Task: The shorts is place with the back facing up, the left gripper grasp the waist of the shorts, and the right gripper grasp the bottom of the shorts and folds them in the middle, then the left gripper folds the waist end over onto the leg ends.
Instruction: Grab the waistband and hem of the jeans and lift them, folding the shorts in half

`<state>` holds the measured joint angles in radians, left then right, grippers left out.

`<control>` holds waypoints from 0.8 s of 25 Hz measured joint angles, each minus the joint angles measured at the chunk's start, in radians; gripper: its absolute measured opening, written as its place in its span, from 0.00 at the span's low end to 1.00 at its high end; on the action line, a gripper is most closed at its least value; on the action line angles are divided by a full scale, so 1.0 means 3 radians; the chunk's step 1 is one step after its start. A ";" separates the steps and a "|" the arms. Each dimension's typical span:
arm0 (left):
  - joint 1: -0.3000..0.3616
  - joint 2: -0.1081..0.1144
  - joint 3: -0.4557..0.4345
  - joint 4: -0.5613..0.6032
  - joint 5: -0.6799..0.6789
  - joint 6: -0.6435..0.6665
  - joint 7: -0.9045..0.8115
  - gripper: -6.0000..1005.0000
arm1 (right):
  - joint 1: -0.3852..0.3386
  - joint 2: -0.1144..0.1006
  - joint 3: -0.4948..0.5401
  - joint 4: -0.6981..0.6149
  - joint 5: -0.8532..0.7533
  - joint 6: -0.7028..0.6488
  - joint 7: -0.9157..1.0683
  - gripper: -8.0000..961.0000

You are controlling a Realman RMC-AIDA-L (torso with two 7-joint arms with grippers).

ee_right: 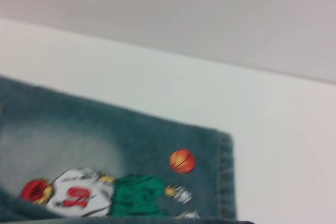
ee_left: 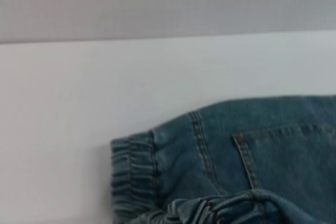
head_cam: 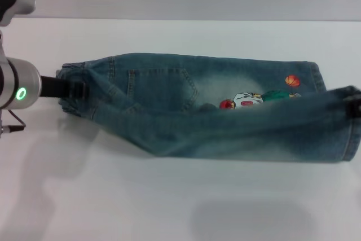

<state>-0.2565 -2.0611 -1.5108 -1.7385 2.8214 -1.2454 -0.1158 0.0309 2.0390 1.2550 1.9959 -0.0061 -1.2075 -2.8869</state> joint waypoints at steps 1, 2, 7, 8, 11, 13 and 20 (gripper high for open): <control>0.0015 -0.0001 -0.0027 0.0008 -0.0011 0.0088 -0.0003 0.24 | -0.0021 0.0010 0.0023 0.0001 -0.0047 0.0045 0.0000 0.01; 0.0016 -0.0001 -0.0046 0.0021 -0.0020 0.0143 -0.0003 0.24 | -0.0039 0.0018 0.0042 0.0002 -0.0081 0.0090 0.0000 0.01; 0.0017 -0.0002 -0.0082 0.0123 -0.0128 0.0443 -0.0005 0.24 | -0.0127 0.0045 0.0160 -0.0032 -0.0123 0.0400 0.0000 0.01; 0.0017 -0.0002 -0.0082 0.0123 -0.0128 0.0443 -0.0005 0.24 | -0.0140 0.0049 0.0178 -0.0035 -0.0139 0.0457 0.0000 0.01; 0.0017 -0.0002 -0.0090 0.0219 -0.0169 0.0686 -0.0035 0.24 | -0.0165 0.0065 0.0228 -0.0055 -0.0202 0.0601 0.0000 0.01; 0.0018 -0.0003 -0.0090 0.0243 -0.0184 0.0754 -0.0039 0.24 | -0.0166 0.0075 0.0256 -0.0093 -0.0223 0.0708 0.0000 0.01; -0.0027 -0.0002 -0.0092 0.0612 -0.0450 0.1416 -0.0035 0.24 | -0.0145 0.0092 0.0375 -0.0258 -0.0233 0.1022 0.0004 0.01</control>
<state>-0.2647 -2.0616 -1.5385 -1.5549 2.6864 -0.8207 -0.1262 -0.0125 2.0666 1.3676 1.9186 -0.0760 -0.9007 -2.8857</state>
